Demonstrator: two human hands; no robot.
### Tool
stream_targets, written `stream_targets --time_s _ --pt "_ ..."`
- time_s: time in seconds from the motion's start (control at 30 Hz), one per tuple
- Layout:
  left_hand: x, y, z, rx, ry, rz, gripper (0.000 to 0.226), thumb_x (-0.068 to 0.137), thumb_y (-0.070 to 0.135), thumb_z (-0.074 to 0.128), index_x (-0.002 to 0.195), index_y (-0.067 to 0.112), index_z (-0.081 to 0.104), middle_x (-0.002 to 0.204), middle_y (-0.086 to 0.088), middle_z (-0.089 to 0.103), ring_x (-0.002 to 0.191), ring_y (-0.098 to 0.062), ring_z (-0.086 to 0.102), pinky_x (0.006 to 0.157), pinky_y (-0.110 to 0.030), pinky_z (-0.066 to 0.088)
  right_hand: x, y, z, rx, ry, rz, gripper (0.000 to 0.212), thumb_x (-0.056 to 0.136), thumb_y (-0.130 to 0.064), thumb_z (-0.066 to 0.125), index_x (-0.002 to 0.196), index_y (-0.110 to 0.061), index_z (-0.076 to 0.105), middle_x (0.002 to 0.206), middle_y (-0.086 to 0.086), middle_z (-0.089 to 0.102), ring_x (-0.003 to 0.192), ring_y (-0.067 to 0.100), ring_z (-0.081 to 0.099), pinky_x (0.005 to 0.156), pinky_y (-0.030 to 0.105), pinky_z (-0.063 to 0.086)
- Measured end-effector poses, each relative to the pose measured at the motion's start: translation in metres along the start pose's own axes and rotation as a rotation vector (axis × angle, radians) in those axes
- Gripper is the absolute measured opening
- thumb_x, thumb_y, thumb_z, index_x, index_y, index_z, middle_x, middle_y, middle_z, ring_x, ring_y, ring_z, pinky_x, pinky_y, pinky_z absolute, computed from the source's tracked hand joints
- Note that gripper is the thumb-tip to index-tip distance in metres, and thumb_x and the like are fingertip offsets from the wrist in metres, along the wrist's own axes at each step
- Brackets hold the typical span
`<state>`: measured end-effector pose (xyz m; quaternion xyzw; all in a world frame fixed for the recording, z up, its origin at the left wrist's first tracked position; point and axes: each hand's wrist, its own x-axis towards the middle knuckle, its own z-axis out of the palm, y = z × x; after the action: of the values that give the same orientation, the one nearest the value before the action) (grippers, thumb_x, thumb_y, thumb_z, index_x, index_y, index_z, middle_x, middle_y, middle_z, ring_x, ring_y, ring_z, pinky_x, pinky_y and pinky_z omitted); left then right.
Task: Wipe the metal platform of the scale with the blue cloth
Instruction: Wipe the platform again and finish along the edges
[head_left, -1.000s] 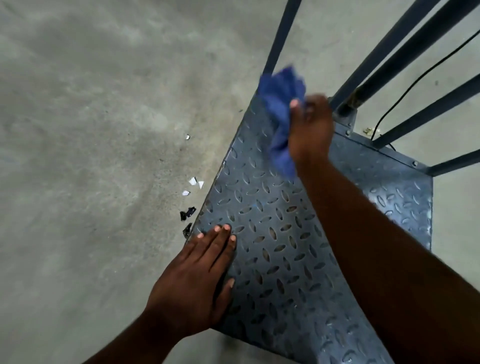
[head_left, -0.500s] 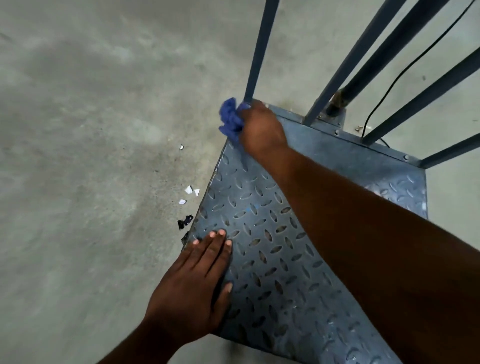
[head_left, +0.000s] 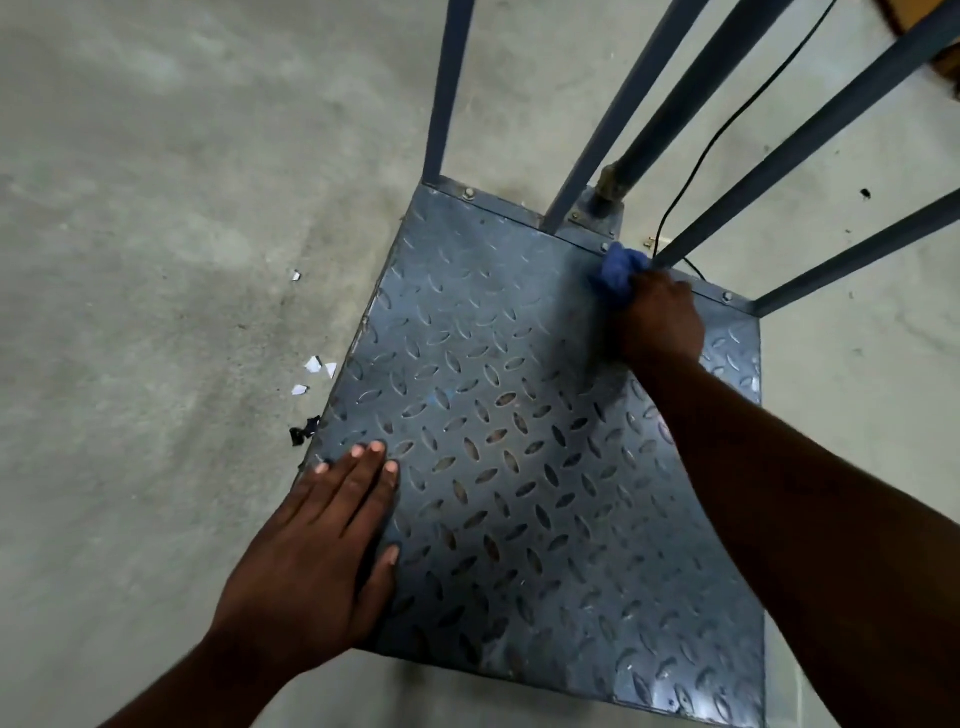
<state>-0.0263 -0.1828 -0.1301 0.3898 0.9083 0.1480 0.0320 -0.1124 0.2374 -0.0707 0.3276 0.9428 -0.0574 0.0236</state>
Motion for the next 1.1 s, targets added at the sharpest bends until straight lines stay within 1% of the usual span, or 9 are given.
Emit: stream_targets --time_s 0.1,0.2,0.3,0.4,0.57,0.8,0.97,1.03,1.1 --pt "0.000 0.001 -0.001 0.008 0.001 0.000 0.074 0.099 0.046 0.049 0.161 0.006 0.049 0.171 -0.015 0.040 0.157 -0.031 0.042 0.128 -0.051 0.030 -0.009 -0.031 -0.001 0.144 -0.022 -0.051 0.028 0.099 -0.034 0.059 0.125 -0.024 0.061 0.122 0.005 0.060 0.113 0.022 0.059 0.090 0.038 0.051" --pt "0.001 0.001 -0.001 0.015 -0.007 0.003 0.075 0.099 0.047 0.048 0.161 0.005 0.049 0.171 -0.016 0.041 0.156 -0.033 0.042 0.128 -0.051 0.029 -0.043 -0.079 0.004 0.316 0.035 -0.408 0.008 0.093 -0.032 0.061 0.100 -0.031 0.064 0.103 -0.008 0.062 0.099 0.012 0.061 0.084 0.035 0.055" --pt "0.002 0.000 -0.001 0.017 -0.011 0.009 0.077 0.099 0.048 0.047 0.160 0.003 0.048 0.170 -0.018 0.041 0.155 -0.035 0.042 0.128 -0.051 0.028 -0.066 -0.101 0.023 0.219 0.000 -0.660 0.036 0.097 -0.044 0.051 0.123 -0.026 0.069 0.132 0.000 0.066 0.125 0.022 0.056 0.110 0.040 0.044" --pt "0.004 0.000 -0.001 0.016 0.001 0.020 0.077 0.097 0.047 0.047 0.158 0.000 0.050 0.168 -0.021 0.043 0.153 -0.039 0.044 0.128 -0.050 0.026 -0.051 -0.078 0.019 0.159 0.040 -0.577 0.043 0.101 -0.040 0.050 0.136 -0.020 0.064 0.144 0.003 0.060 0.134 0.026 0.051 0.114 0.043 0.041" --pt "0.006 0.000 -0.001 0.018 -0.008 0.024 0.080 0.095 0.047 0.047 0.157 -0.003 0.050 0.165 -0.025 0.045 0.149 -0.044 0.044 0.131 -0.046 0.021 0.001 0.031 -0.010 0.171 -0.086 -0.104 0.034 0.105 -0.039 0.052 0.135 -0.025 0.058 0.130 0.003 0.062 0.117 0.019 0.060 0.100 0.039 0.050" --pt "0.004 0.000 0.002 -0.016 -0.035 -0.007 0.083 0.104 0.057 0.031 0.158 -0.004 0.049 0.167 -0.025 0.042 0.150 -0.046 0.043 0.120 -0.065 0.034 0.003 0.142 -0.028 0.142 -0.134 0.201 0.034 0.106 -0.027 0.054 0.136 -0.013 0.062 0.134 0.015 0.064 0.124 0.034 0.059 0.100 0.036 0.043" --pt "0.005 0.003 0.001 -0.033 -0.013 -0.007 0.083 0.105 0.058 0.029 0.156 -0.004 0.051 0.167 -0.025 0.042 0.150 -0.046 0.044 0.119 -0.066 0.036 0.002 0.135 -0.019 0.199 -0.069 0.189 0.035 0.105 -0.028 0.053 0.139 -0.018 0.058 0.137 0.013 0.057 0.128 0.031 0.056 0.103 0.037 0.043" --pt "0.004 0.002 0.003 -0.033 -0.006 -0.016 0.084 0.105 0.059 0.028 0.156 -0.005 0.051 0.167 -0.025 0.042 0.150 -0.047 0.044 0.118 -0.067 0.036 0.000 0.109 -0.016 0.256 -0.103 0.090 0.036 0.105 -0.033 0.054 0.139 -0.022 0.057 0.135 0.007 0.055 0.130 0.025 0.054 0.101 0.032 0.041" --pt "0.003 0.000 0.006 -0.033 -0.017 -0.029 0.085 0.105 0.059 0.029 0.156 -0.005 0.051 0.168 -0.025 0.040 0.150 -0.049 0.044 0.119 -0.068 0.035 -0.005 0.073 -0.008 0.254 -0.160 -0.101 0.039 0.104 -0.029 0.055 0.141 -0.017 0.057 0.143 0.009 0.056 0.135 0.025 0.050 0.112 0.036 0.038"
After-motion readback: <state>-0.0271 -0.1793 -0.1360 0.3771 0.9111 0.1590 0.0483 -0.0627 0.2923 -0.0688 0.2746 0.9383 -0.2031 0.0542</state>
